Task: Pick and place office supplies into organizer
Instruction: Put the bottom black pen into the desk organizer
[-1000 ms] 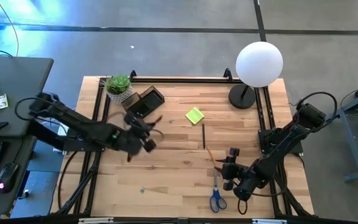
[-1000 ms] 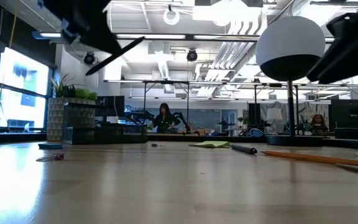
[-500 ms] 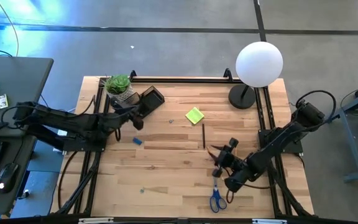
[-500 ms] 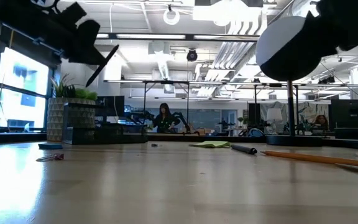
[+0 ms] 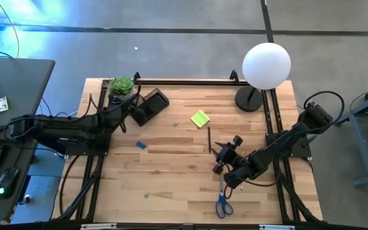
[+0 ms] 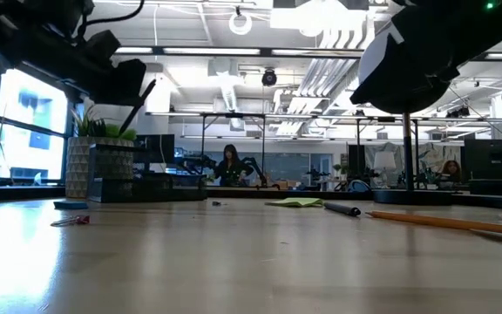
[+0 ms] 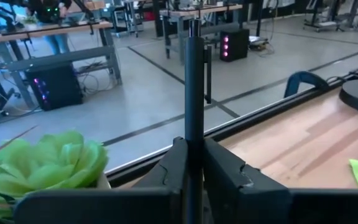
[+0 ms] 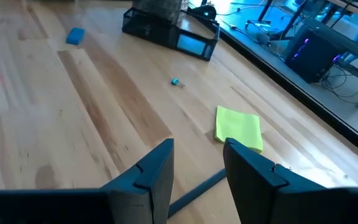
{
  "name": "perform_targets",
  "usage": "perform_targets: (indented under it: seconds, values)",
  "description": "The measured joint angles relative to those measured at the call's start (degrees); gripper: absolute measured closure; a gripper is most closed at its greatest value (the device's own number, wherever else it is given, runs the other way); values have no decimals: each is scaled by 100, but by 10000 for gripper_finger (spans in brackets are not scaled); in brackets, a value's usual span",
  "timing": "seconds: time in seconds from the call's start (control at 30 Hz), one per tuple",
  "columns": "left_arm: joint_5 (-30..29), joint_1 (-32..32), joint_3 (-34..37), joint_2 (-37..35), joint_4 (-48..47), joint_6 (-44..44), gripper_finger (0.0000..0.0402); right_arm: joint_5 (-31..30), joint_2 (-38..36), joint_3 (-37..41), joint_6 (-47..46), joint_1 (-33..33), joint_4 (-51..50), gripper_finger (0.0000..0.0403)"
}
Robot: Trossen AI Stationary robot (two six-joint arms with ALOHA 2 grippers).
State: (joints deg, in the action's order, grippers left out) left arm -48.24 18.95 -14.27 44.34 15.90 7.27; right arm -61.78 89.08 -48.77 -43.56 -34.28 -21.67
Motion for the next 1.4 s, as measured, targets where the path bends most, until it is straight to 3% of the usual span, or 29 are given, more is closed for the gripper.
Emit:
perform_targets:
  seconds: [0.3,0.4,0.57,0.77,0.9,1.17,1.4]
  values:
    - [438,205,102,2,347,-163,373,842,-434,3,638,28,-11,269]
    - [533,205,102,2,387,-211,375,1573,-785,262,1409,177,722,269]
    - [541,205,102,2,379,-253,369,2536,-1526,1350,2463,436,2907,269]
    - [539,205,102,2,364,-280,372,2637,-2205,2746,2947,518,5258,269]
    - [299,207,102,4,365,-297,375,2651,-2328,3269,2969,515,5945,269]
    - [-701,209,100,82,168,58,371,2788,-2306,3447,3013,448,6217,269]
    - [-517,207,100,323,-141,232,370,2815,-2306,3447,3057,452,6213,269]
